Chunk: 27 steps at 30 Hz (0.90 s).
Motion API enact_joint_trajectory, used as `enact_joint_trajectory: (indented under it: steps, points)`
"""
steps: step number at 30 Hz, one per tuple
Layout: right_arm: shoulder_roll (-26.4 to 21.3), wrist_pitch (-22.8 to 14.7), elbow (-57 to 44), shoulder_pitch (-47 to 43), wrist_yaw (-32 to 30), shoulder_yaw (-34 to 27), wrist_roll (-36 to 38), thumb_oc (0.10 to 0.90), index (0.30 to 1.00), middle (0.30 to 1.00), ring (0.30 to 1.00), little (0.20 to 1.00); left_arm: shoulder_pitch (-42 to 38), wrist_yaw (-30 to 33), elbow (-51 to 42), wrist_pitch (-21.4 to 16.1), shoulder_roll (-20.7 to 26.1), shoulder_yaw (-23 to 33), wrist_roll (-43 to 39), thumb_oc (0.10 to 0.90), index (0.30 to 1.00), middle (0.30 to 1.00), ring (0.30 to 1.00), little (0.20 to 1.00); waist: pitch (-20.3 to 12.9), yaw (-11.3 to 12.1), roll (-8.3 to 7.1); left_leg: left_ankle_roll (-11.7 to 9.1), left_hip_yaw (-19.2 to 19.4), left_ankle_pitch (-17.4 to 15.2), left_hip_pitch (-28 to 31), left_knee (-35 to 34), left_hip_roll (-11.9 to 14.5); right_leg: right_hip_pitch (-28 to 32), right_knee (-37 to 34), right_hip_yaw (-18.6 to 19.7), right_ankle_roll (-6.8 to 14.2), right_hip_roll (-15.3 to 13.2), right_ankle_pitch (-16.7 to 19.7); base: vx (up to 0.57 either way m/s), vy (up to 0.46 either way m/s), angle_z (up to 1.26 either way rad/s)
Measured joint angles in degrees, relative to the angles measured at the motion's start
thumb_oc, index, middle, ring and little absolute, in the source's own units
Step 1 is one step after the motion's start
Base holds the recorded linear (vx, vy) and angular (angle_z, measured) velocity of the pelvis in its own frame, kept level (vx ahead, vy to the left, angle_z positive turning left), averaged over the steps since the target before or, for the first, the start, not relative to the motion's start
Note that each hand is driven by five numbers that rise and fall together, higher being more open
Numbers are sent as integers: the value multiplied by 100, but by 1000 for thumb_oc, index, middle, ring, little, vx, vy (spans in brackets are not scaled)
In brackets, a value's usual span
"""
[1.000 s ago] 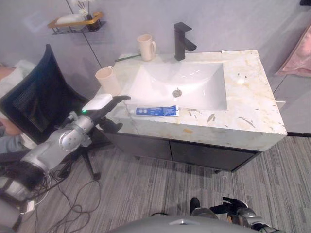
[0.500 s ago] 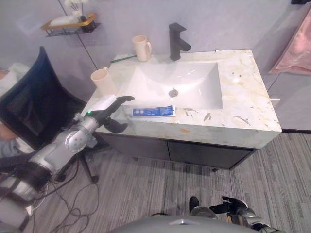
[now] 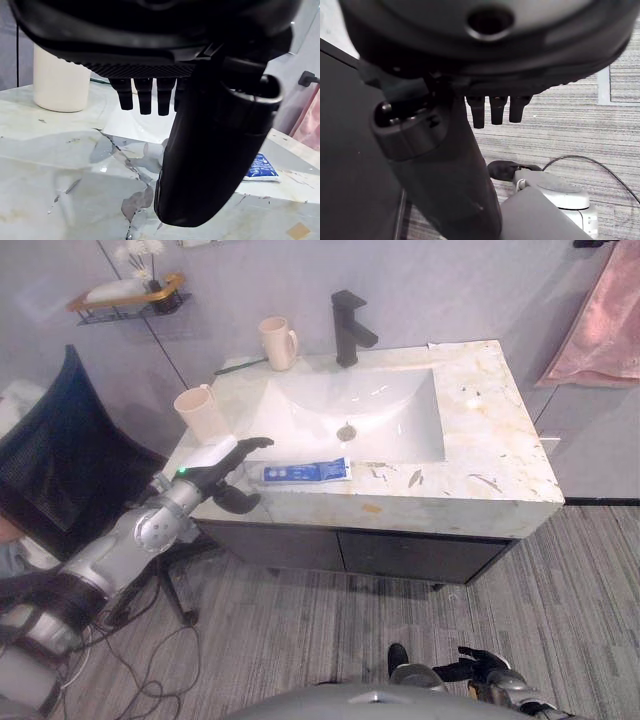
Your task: Organize the bathroom.
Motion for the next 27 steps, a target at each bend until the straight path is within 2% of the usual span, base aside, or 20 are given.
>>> enact_joint_trajectory:
  steps: [15,16,17,19,21,24,27]
  points:
    - [5,-32,66,32,-5,-2,94,800,900,900,900,900,-64,-26,-103,140,-1,-4,-22,800,900,900,900,900,-1,-15,1,3,27,-7,12,0,-2,-2,0,31,2,2,0,7,0,0]
    - [5,-33,90,31,-5,-2,95,800,900,900,900,900,-64,-33,-130,150,-1,-4,-24,737,806,806,806,806,-1,-14,1,3,27,-7,12,0,-2,-2,0,31,2,2,0,34,-14,0]
    - [5,-33,109,41,-6,-9,98,800,900,900,900,900,-64,-53,-189,181,-1,-4,-25,595,592,592,592,592,0,-15,2,4,27,-8,12,1,-2,-2,0,32,2,3,0,0,0,0]
    - [5,-33,110,59,-6,-13,105,800,900,900,900,900,-72,-79,-230,208,-1,-12,-85,565,547,547,547,547,-1,-21,3,4,29,-8,13,3,-3,-3,0,34,1,3,0,0,0,0]
    - [5,-36,109,73,-6,-17,133,800,900,900,900,900,-78,-84,-230,219,-1,-25,-197,507,460,460,460,460,0,-32,5,4,32,-8,14,4,-3,-4,0,36,1,3,1,0,0,0]
    - [7,-41,109,109,-18,-55,276,800,900,900,900,900,-138,-146,-230,269,-30,-48,-197,488,432,432,432,432,1,-36,10,5,41,-9,16,3,-4,-7,0,44,4,3,-2,0,0,0]
    - [7,-46,108,139,-26,-63,296,800,900,900,900,900,-278,-229,-231,375,-71,-84,-200,428,342,342,342,342,7,-39,24,7,50,-10,22,7,-7,-10,1,54,14,3,-7,0,0,0]
